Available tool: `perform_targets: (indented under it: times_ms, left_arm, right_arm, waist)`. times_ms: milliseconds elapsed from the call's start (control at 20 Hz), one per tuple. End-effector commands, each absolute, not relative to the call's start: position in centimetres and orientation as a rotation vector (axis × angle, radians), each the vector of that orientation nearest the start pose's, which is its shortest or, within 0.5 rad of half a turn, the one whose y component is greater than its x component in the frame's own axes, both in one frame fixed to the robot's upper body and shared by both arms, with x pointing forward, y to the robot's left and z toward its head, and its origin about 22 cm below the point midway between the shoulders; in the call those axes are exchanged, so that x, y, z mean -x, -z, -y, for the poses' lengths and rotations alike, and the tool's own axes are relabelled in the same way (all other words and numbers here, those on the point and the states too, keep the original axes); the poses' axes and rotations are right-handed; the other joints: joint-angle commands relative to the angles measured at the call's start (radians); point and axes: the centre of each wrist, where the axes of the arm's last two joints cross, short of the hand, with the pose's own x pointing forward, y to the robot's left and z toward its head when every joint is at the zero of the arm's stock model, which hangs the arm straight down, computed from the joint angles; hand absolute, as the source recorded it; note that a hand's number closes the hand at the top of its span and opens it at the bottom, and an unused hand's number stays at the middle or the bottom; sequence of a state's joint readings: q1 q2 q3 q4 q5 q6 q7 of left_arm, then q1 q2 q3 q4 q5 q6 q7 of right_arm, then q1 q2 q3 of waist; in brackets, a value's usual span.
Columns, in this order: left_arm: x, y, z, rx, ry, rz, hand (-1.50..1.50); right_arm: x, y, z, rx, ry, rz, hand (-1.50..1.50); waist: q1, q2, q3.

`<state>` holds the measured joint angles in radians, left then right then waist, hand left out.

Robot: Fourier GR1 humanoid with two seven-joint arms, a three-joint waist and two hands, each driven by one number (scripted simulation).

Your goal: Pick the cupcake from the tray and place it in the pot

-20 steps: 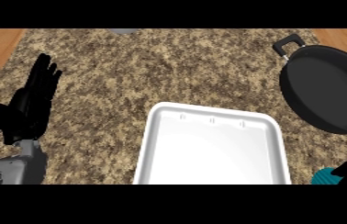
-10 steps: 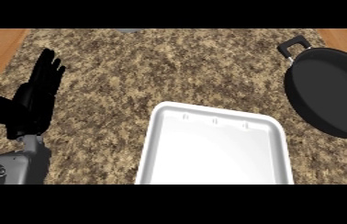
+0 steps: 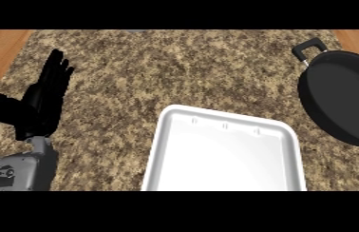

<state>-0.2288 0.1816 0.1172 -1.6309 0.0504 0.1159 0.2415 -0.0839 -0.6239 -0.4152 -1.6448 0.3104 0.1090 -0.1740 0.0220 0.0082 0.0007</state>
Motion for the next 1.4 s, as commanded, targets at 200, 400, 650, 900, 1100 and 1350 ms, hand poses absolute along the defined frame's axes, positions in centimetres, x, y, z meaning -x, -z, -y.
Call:
perform_targets:
  times_ms: [200, 400, 650, 900, 1100, 1350]
  left_arm:
    - [-30.1, -8.5, -26.4, -0.161, -0.049, 1.632, 0.0]
    - [-28.9, -8.9, -27.6, -0.193, -0.053, 1.612, 0.0]
    - [-29.1, -9.7, -25.9, -0.178, -0.035, 1.635, 0.0]
    - [-29.2, -9.1, -27.6, -0.172, -0.047, 1.628, 0.0]
    - [-29.2, -8.9, -28.3, -0.183, -0.05, 1.63, 0.0]
    - [-28.9, -9.1, -27.8, -0.188, -0.056, 1.63, 0.0]
  right_arm:
    - [-29.2, -11.8, 46.5, 1.174, -0.692, 1.666, 1.5]
    - [-32.6, -9.3, 45.0, 1.149, -0.741, 1.626, 1.5]
    - [-33.7, -6.5, 45.4, 0.932, -0.64, 1.477, -1.5]
    - [-33.9, -4.9, 45.9, 0.681, -0.624, 1.555, -1.5]
    - [-34.2, -4.6, 45.8, 0.502, -0.447, 1.719, -1.5]
    - [-33.8, -6.2, 48.1, 0.413, -0.23, 1.786, -1.5]
  waist:
    - [0.005, 0.002, 0.001]
    - [0.006, -0.002, 0.001]
    - [0.016, 0.001, 0.002]
    - [0.013, 0.003, 0.002]
    - [0.003, 0.001, 0.002]
    - [-0.001, -0.001, 0.002]
